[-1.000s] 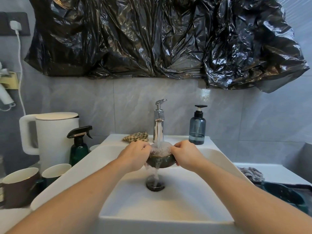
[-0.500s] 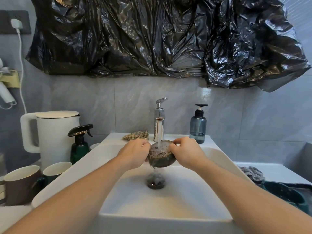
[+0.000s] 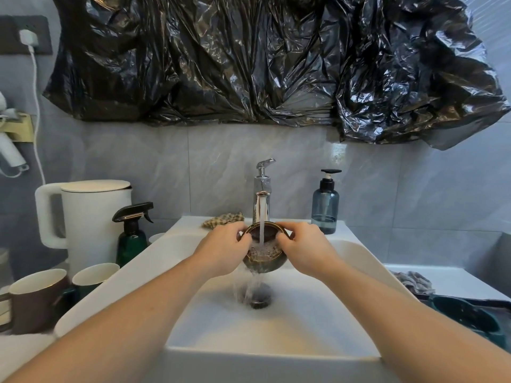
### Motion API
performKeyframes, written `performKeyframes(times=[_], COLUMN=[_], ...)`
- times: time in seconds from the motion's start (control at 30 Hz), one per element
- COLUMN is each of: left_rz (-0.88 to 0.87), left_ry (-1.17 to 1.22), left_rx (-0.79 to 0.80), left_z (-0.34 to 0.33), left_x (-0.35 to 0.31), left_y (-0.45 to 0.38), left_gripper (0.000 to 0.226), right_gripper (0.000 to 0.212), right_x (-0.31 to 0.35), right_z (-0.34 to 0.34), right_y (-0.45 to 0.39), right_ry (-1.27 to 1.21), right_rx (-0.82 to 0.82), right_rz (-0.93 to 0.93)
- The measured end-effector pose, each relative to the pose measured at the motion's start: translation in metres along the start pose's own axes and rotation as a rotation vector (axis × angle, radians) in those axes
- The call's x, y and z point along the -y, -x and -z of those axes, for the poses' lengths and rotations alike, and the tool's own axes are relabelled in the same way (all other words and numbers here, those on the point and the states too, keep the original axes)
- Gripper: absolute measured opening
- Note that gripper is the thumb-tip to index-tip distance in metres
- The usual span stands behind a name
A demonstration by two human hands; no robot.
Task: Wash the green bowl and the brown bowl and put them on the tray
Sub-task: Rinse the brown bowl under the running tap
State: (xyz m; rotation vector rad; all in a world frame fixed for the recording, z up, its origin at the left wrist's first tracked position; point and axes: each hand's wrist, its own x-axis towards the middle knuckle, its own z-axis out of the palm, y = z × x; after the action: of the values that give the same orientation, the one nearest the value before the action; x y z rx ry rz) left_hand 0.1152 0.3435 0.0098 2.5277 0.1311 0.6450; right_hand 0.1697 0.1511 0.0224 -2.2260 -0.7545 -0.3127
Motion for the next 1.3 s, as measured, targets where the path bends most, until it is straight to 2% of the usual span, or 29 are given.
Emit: performKeyframes(times=[0.2, 0.4, 0.5, 0.77, 0.9, 1.07, 1.3], left_rz=[-0.059, -0.113, -0.141, -0.183, -0.185, -0.192, -0.146], left_ry=[-0.108, -0.153, -0.159, -0.114, -0.08, -0.047, -0.036], left_rx=[-0.063, -0.104, -0.122, -0.087, -0.061, -0.028, -0.08], left_z=[0.001, 0.002, 0.003, 0.004, 0.004, 0.004, 0.004], left_x=[0.002, -0.002, -0.003, -0.003, -0.001, -0.001, 0.001], left_y=[0.001, 0.002, 0.004, 0.003, 0.003, 0.003, 0.001], left_gripper=[0.016, 0.018, 0.019, 0.017, 0.018, 0.008, 0.018], right_gripper=[0.032, 0.031, 0.034, 0.049, 0.051, 0.05, 0.046], right_x=[-0.003, -0.007, -0.008, -0.015, -0.017, -0.017, -0.01], right_z=[-0.001, -0.006, -0.005, -0.006, -0.007, -0.006, -0.003], right_y=[-0.001, -0.003, -0.003, -0.005, -0.005, -0.005, -0.003], right_ry=[-0.025, -0.046, -0.062, 0.001, 0.042, 0.06, 0.019], right_rx=[0.033, 0.217, 0.254, 0.28, 0.269, 0.252, 0.19], right_rz=[-0.016, -0.107, -0.109, -0.116, -0.121, -0.097, -0.049])
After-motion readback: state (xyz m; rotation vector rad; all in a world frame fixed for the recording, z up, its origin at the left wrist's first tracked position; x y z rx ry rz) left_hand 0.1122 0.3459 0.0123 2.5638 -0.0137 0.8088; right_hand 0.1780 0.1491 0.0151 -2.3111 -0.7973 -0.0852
